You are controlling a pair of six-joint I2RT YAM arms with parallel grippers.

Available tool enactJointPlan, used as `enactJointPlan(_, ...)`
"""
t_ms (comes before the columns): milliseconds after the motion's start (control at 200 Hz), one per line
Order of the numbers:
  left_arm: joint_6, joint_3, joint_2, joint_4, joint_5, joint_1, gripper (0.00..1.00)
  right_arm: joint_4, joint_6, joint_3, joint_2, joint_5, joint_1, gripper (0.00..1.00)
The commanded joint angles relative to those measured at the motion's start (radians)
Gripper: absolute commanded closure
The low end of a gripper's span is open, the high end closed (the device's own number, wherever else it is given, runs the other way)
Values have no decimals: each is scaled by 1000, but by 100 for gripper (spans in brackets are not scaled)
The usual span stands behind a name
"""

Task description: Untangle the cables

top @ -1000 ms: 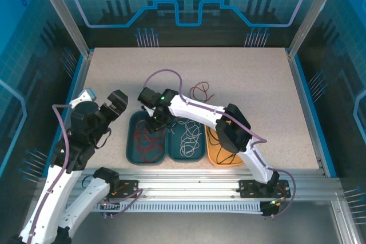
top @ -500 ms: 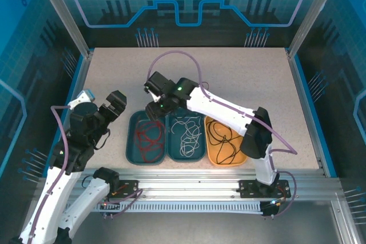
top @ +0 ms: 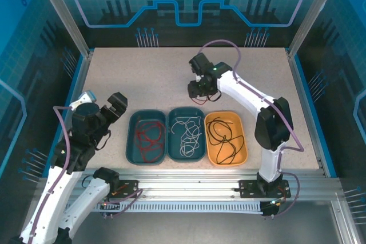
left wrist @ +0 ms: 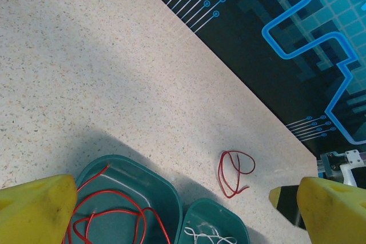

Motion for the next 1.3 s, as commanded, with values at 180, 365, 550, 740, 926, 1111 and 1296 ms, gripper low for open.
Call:
enactJointPlan(180,3,-21,11,1,-13,6,1,49,-91,71,155,-87,-169,39)
enactJointPlan(365,1,-21,28,12,-7,7,1,65,-113,134,244,-157,-216,40)
enactJointPlan(550,-4,-22,42,17,-3,7,1,85,-121,181,312,-192,-243,40)
enactJointPlan(740,-4,-24,47,18,-2,8,1,104,-122,214,374,-217,-258,44)
enactJointPlan(926,-8,-30,49,21,-2,9,1,138,-131,233,409,-255,-260,53)
enactJointPlan(1111,-13,-38,55,29,10,8,1,145,-139,258,413,-264,-259,71)
enactJointPlan(1296,-8,-38,61,33,22,9,1,161,-148,249,388,-264,-258,91)
